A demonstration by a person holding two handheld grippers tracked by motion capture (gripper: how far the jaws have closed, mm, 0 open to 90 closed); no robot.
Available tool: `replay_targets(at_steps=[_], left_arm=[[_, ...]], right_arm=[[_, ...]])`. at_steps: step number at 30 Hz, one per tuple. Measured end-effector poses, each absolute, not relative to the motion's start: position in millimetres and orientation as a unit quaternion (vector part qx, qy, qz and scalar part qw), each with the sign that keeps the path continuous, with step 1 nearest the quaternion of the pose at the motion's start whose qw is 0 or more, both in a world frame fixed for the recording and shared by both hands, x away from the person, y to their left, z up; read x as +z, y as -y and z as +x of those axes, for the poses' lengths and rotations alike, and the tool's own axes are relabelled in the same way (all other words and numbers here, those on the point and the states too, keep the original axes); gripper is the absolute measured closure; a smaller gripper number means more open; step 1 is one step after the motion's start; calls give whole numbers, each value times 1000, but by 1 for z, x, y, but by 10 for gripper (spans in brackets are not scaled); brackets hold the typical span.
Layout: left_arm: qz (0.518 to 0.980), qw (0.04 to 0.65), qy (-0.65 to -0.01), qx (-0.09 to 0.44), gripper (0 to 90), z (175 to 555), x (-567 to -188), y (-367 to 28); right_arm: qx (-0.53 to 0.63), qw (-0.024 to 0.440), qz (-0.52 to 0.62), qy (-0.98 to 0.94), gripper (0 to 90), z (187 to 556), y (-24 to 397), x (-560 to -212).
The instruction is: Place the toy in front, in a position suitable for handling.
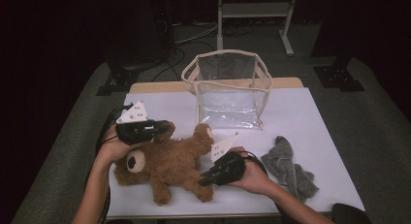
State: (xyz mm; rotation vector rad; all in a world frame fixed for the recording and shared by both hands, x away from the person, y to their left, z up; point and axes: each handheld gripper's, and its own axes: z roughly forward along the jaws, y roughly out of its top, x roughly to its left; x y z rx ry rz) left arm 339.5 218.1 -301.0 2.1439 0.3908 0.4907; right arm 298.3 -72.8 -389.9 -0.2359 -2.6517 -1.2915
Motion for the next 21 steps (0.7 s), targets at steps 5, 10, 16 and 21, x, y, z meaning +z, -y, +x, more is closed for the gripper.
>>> replay_targets(at_steps=[5, 10, 16, 21], left_arm=[[861, 448, -132, 202, 823, 332, -282, -204], [863, 458, -82, 195, 822, 328, -265, -166], [866, 469, -51, 164, 821, 331, -268, -124], [876, 465, -27, 125, 817, 343, -290, -81]], right_arm=[[-445, 82, -77, 888, 809, 296, 93, -370], [-452, 54, -88, 886, 809, 284, 141, -346], [-444, 38, -116, 888, 808, 274, 186, -345], [-431, 31, -160, 887, 808, 263, 234, -361]])
